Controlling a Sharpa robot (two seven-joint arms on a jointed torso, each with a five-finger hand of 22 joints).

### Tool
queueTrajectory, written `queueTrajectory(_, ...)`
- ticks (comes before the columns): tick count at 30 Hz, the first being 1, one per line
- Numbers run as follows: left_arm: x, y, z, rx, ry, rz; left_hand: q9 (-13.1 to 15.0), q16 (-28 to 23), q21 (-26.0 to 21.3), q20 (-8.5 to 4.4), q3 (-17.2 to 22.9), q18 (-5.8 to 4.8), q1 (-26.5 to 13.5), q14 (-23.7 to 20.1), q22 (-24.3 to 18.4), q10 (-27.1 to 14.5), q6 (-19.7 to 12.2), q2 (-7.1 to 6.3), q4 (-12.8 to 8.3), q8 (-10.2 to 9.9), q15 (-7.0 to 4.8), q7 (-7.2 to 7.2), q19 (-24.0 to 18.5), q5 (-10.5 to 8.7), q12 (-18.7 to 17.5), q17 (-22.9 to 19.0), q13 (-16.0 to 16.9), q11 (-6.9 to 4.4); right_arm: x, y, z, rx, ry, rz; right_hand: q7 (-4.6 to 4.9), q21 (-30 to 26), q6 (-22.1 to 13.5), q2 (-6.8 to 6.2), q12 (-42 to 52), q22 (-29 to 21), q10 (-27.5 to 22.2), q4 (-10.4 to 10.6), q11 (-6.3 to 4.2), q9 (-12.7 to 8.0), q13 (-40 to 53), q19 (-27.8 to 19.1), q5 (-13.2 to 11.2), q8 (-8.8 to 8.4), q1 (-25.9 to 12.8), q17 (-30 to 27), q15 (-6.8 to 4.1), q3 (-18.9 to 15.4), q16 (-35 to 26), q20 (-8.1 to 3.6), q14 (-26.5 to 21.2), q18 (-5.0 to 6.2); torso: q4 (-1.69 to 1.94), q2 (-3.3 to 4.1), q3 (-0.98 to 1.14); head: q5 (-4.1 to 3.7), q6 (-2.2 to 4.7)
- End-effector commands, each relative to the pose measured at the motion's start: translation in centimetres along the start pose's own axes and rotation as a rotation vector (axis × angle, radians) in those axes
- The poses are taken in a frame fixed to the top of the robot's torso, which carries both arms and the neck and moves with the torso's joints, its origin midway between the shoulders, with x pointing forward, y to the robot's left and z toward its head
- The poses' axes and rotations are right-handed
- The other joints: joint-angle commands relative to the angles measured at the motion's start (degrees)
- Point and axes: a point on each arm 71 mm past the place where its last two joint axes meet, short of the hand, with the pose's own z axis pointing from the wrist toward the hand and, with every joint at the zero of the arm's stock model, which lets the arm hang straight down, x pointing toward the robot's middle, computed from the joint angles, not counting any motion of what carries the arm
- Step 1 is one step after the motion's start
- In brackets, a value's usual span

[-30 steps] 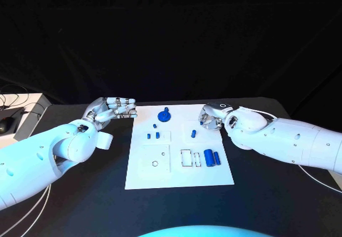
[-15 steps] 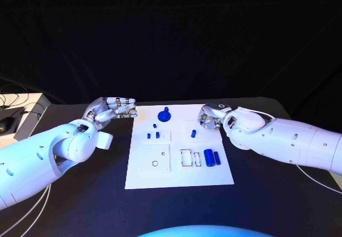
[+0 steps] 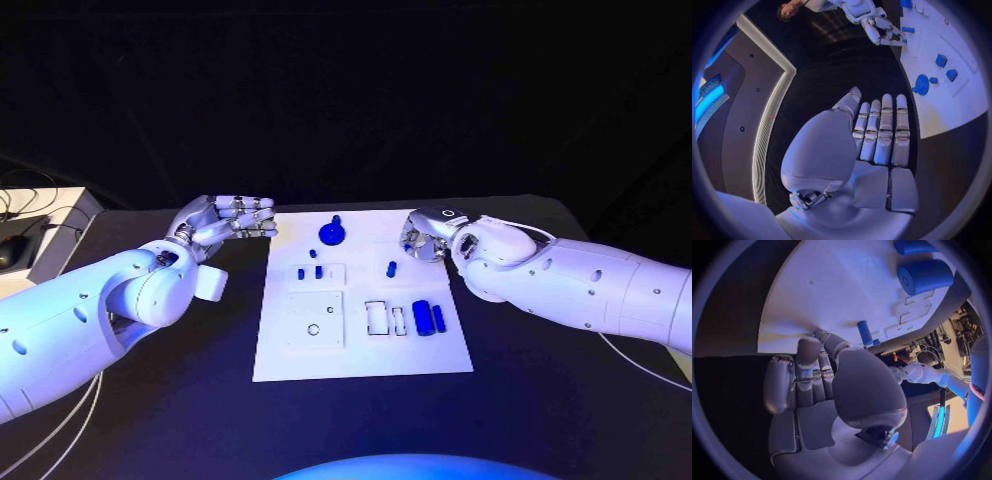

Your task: Assemble the parts on the task board

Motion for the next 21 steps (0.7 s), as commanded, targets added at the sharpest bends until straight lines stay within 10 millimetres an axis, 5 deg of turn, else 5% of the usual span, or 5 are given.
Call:
queueTrajectory(1,0.2,-0.13,0.02,0.013,0.017,-0.004,0.03,0.0,0.29,-0.18,0.11,-1.11,0.58,0.07,-0.07,-0.08,0.21,-0.07,-0.49,0.01,0.0,0.18,0.36,0.38,-0.15,0.08,-0.04,0.23,0.32,0.39,-0.1,-0.008,-0.005,0.009,-0.09,0.71,0.38,1.26,0.09,5.49,0.76,-0.58,-0.13,0.53,0.1,4.84,-0.78,0.11,0.1,-0.2,-0.34,0.74,0.58,-0.51,0.01,-0.86,0.02,-0.01,0.01,0.04,-0.04)
queueTrajectory(21,-0.01,-0.04,0.07,0.013,0.011,-0.002,0.02,0.03,0.59,-0.36,1.11,-1.27,0.19,0.08,-0.45,-0.04,0.35,-0.23,-1.24,0.0,-0.03,0.19,0.33,0.38,-0.18,0.09,-0.05,0.23,-0.46,0.07,-0.87,0.019,-0.084,0.061,-0.06,1.34,0.64,1.58,0.09,6.21,1.06,-2.56,-0.05,1.42,0.07,4.9,-2.04,0.09,-1.05,-3.6,-0.32,2.33,2.75,-0.55,-0.42,-0.97,-0.04,0.03,0.02,0.26,0.06)
